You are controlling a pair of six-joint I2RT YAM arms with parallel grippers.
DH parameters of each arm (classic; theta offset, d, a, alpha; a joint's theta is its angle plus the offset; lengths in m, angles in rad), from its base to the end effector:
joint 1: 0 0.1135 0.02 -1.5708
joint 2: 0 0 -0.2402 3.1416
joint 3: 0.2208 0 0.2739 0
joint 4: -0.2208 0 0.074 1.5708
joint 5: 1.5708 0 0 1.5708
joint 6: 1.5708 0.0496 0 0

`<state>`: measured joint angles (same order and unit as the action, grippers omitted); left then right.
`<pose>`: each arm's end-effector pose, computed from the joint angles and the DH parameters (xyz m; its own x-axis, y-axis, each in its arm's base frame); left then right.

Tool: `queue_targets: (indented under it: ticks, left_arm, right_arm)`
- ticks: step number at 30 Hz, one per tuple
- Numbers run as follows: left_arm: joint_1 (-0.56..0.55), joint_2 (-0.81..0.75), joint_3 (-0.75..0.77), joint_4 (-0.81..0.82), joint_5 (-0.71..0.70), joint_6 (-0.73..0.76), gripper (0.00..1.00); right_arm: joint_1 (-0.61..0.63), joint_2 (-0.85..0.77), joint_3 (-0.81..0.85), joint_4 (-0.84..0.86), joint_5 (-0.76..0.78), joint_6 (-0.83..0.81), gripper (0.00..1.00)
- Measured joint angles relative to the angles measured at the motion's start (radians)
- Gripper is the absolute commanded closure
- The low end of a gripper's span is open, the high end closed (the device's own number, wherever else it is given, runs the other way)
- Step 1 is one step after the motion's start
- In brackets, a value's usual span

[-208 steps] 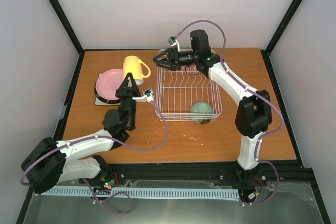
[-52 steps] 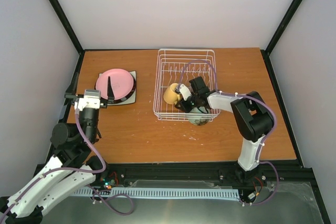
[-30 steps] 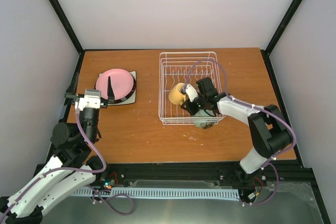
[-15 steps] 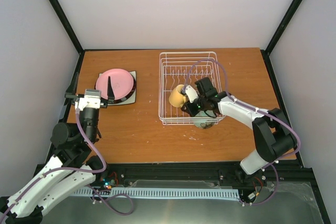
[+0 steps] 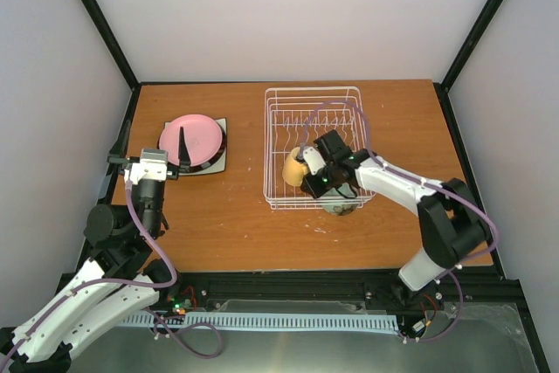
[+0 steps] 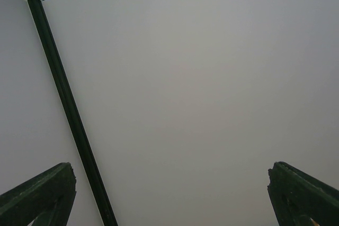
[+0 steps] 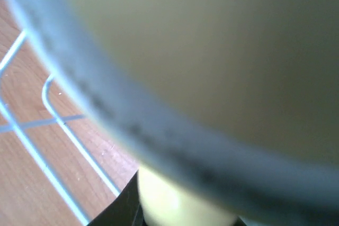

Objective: Load the mixed dishes into the dish rack

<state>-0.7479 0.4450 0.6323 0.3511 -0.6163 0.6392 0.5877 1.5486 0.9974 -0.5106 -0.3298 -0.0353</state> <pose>0.1316 -0.0830 0.3843 0.4158 0.2783 -0.8658 -0.0708 0.9590 0.2743 0.2680 0.1978 0.1592 -0.7031 -0.5086 -0.4970 -0.6811 0.6824 0.2654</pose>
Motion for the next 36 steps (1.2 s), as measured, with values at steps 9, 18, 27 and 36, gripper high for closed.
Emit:
queue_targets:
  ticks: [9,18,27,36]
  left_arm:
    - [0.0,-0.018,0.0,0.0,-0.001,0.0,0.0]
    - [0.001,-0.018,0.0,0.0,0.0,0.0,0.0]
    - [0.002,-0.016,0.0,0.0,0.0,0.0,0.0]
    - [0.002,0.009,0.025,-0.061,0.004,-0.062,0.0]
  right_arm:
    - [0.054,0.12,0.086,-0.047,0.042,0.003,0.96]
    - [0.06,0.123,0.095,-0.07,0.081,0.01,0.65]
    - [0.063,0.122,0.093,-0.087,0.114,0.012,0.51]
    - [0.066,-0.011,0.081,-0.099,0.113,0.024,0.45]
